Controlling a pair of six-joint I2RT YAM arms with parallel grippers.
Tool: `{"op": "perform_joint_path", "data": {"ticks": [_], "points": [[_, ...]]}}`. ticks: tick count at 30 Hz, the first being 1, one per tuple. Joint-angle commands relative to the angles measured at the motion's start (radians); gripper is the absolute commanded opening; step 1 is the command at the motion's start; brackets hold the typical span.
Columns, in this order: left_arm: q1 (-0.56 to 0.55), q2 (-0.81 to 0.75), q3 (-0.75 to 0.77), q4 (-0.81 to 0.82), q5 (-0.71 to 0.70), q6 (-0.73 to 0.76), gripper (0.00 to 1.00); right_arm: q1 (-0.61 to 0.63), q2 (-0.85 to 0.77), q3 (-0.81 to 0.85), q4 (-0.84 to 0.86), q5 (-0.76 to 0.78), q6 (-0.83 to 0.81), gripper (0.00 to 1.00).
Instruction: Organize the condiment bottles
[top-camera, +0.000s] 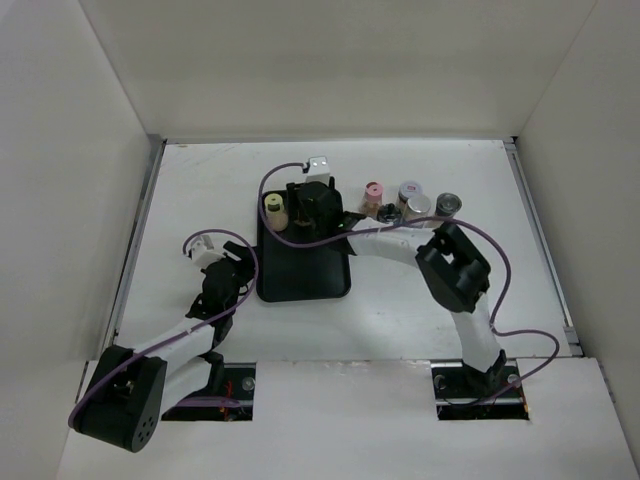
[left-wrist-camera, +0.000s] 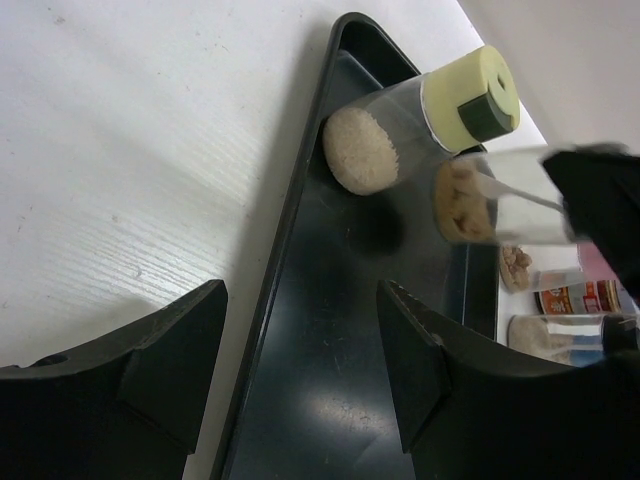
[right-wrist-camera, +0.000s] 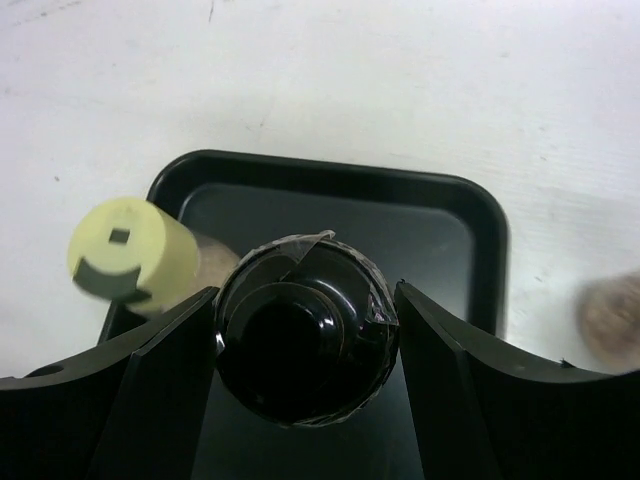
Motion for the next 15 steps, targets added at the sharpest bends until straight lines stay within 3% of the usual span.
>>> {"op": "perform_joint_path", "data": {"ticks": [1, 6, 12, 15], "points": [[-0.001, 0.002, 0.024, 0.052, 0.003, 0.001, 0.6, -0.003, 0.055, 0.162, 0.024, -0.013, -0.02, 0.52], [-0.009, 0.009, 0.029, 0.054, -0.001, 0.002, 0.6, -0.004, 0.148, 0.248, -0.027, -0.011, -0.009, 0.56], [-0.01, 0.016, 0.032, 0.054, -0.003, 0.002, 0.6, -0.004, 0.15, 0.236, -0.031, -0.017, 0.029, 0.87], [-0.004, 0.017, 0.032, 0.054, 0.005, -0.001, 0.6, -0.004, 0.103, 0.219, -0.03, -0.03, 0.028, 0.9]]}}
